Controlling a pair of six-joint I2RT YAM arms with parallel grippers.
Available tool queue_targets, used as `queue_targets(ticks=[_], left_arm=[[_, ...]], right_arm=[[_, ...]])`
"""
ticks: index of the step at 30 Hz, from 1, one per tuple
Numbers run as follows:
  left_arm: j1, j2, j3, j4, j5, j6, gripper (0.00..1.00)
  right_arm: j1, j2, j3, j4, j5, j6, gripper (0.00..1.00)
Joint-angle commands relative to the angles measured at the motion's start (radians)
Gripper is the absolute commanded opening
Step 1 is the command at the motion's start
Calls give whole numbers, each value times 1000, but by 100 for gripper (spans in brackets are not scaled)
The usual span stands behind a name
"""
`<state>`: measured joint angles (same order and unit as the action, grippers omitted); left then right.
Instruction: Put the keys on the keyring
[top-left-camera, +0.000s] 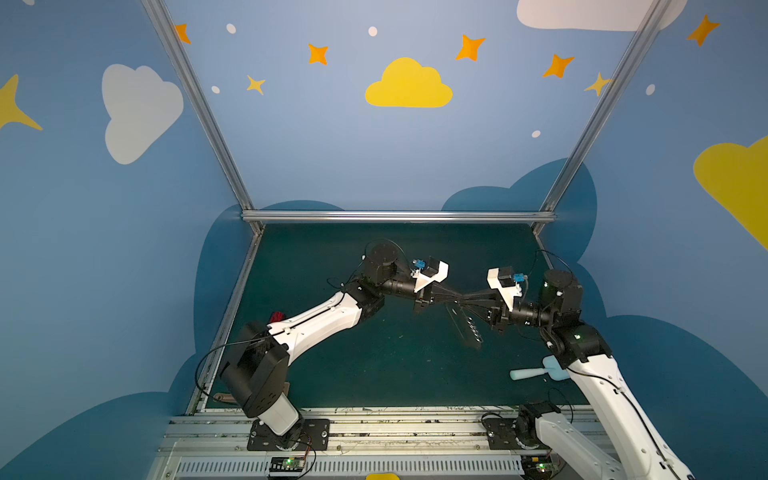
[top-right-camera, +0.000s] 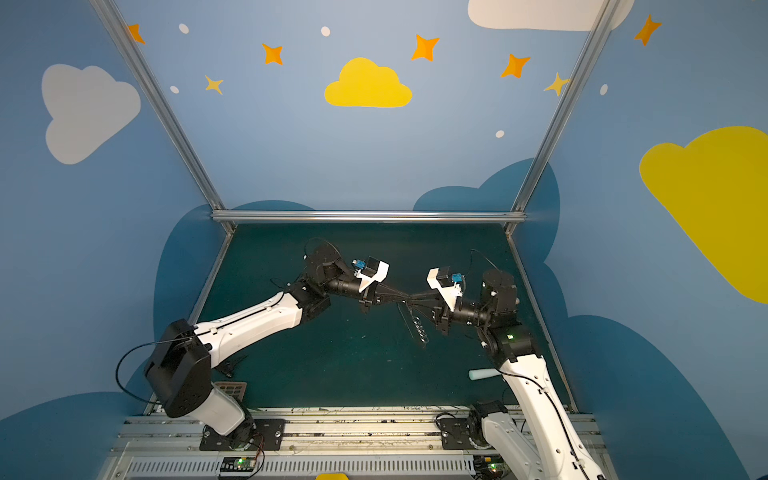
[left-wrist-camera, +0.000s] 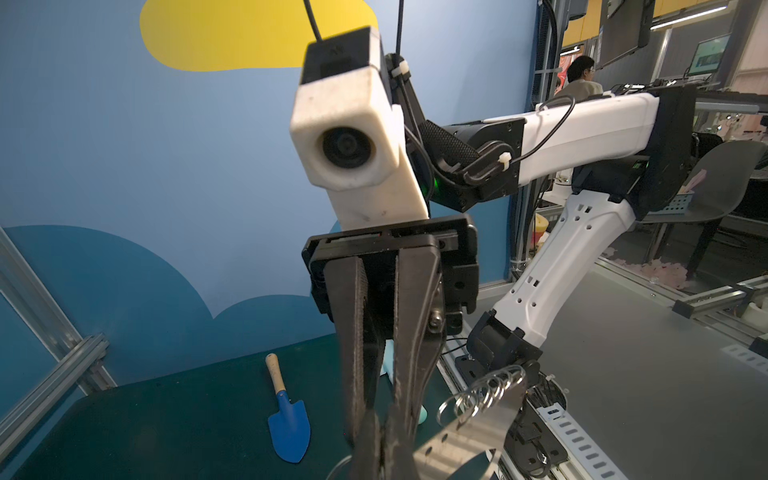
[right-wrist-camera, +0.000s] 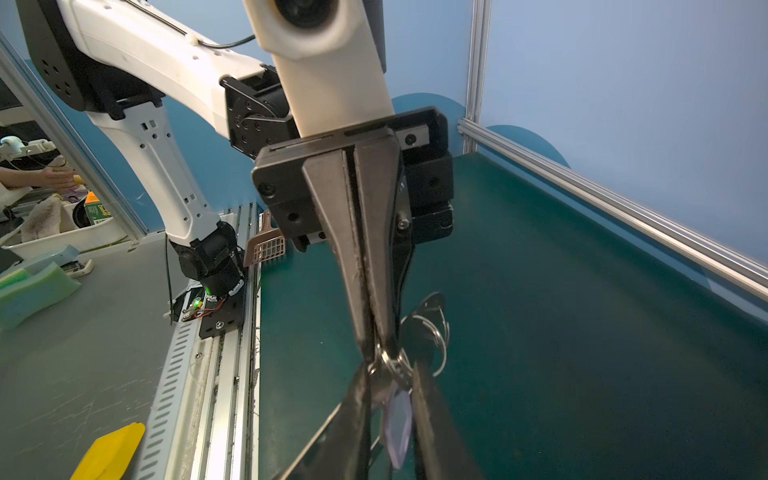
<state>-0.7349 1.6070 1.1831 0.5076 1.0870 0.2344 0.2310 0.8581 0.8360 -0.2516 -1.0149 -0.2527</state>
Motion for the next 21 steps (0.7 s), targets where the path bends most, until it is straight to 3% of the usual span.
queue_targets(ticks=[1,9,14,18,21], left_arm=[[-15,16,37,-31,-6,39,4],[-20,24,49,-42,-30,53,4],[-20,31,53,-47,-66,56,6],[-18,25,49,-53,-100,63,17],[-18,16,46,-60,-135,67,37]], right_arm=[[22,12,30,23,-50,4,19],[28,25,37,28,-78,-2,0],[29,25,37,17,-72,9,0],[30,21,37,-2,-41,12,0],[28,31,46,-17,6,46,0]])
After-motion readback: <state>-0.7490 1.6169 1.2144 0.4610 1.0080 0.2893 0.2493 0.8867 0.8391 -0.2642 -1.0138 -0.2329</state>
